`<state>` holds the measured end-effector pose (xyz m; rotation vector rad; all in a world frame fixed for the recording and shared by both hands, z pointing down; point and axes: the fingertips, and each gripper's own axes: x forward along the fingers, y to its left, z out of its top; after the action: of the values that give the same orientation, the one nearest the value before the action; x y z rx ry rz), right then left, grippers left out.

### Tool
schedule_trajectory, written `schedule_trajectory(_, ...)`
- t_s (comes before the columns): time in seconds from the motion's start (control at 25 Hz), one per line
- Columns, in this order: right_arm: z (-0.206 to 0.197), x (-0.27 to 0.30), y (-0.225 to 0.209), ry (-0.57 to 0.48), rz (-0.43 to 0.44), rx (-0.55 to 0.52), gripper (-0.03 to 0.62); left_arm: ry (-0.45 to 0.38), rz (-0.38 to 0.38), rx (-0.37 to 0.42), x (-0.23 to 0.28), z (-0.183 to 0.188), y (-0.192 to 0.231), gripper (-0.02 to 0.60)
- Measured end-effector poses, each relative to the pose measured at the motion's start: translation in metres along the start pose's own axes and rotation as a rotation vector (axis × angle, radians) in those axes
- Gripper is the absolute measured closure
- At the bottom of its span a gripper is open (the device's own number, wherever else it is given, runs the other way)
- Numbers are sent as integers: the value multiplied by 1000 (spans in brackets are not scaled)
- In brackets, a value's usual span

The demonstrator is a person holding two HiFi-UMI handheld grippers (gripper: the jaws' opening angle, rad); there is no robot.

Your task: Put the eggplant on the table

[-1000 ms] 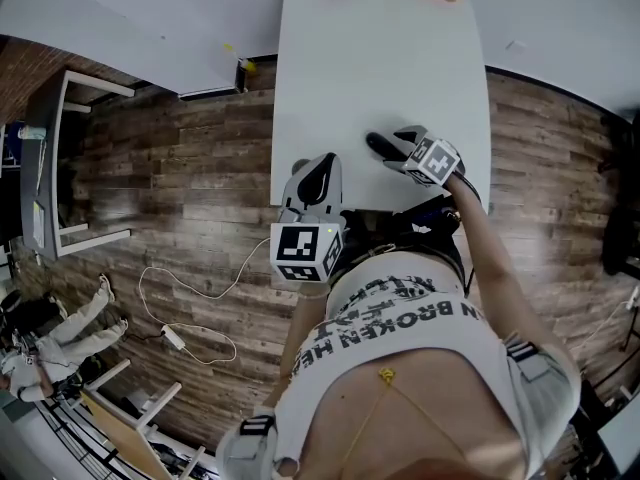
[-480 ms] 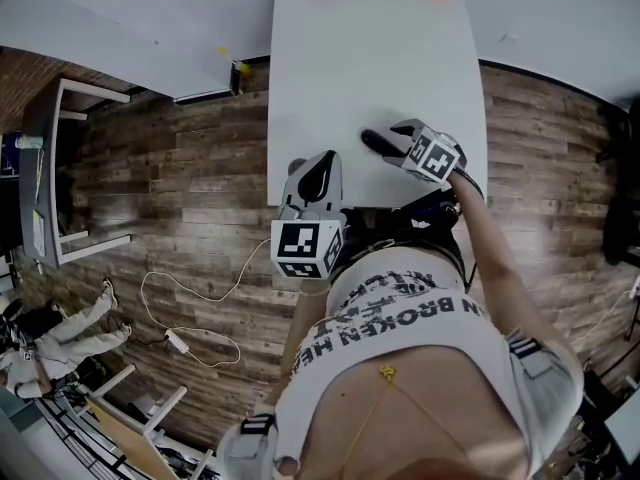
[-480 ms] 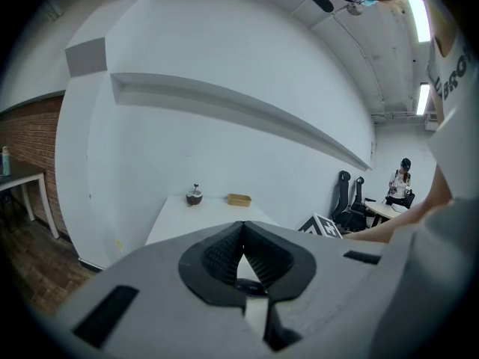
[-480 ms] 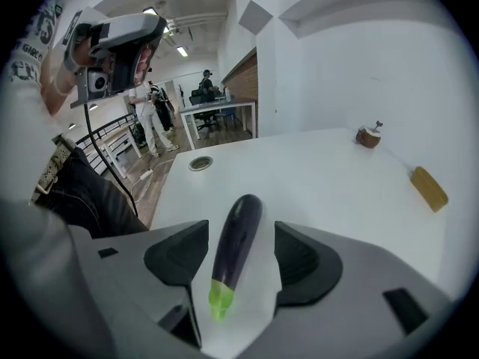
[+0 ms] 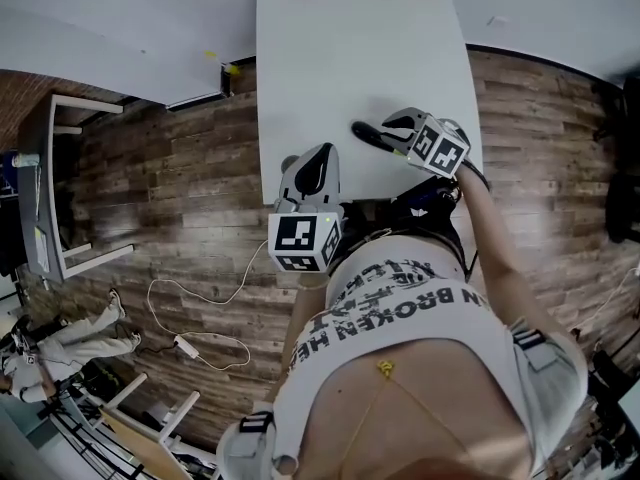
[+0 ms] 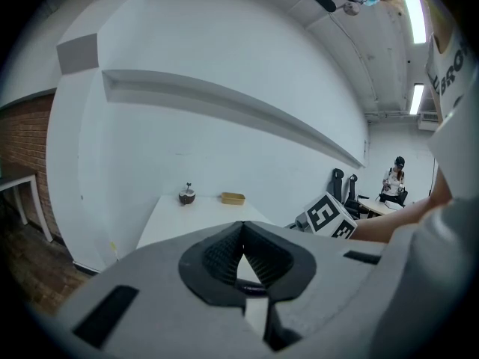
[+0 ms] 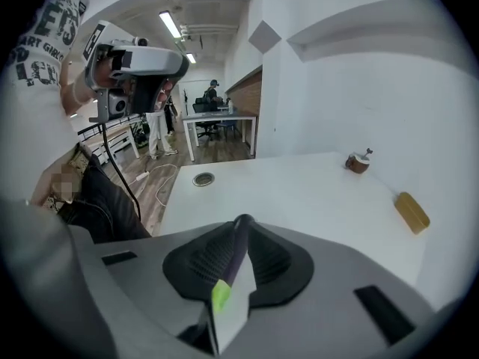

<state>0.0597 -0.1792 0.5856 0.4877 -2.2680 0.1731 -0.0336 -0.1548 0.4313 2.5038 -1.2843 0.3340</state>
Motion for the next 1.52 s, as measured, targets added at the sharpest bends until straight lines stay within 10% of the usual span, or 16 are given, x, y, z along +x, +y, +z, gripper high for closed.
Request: schedule_trajectory(1.52,50,-60,41,-293,63,22,586,-2,-85,5,9,-4,-22,575)
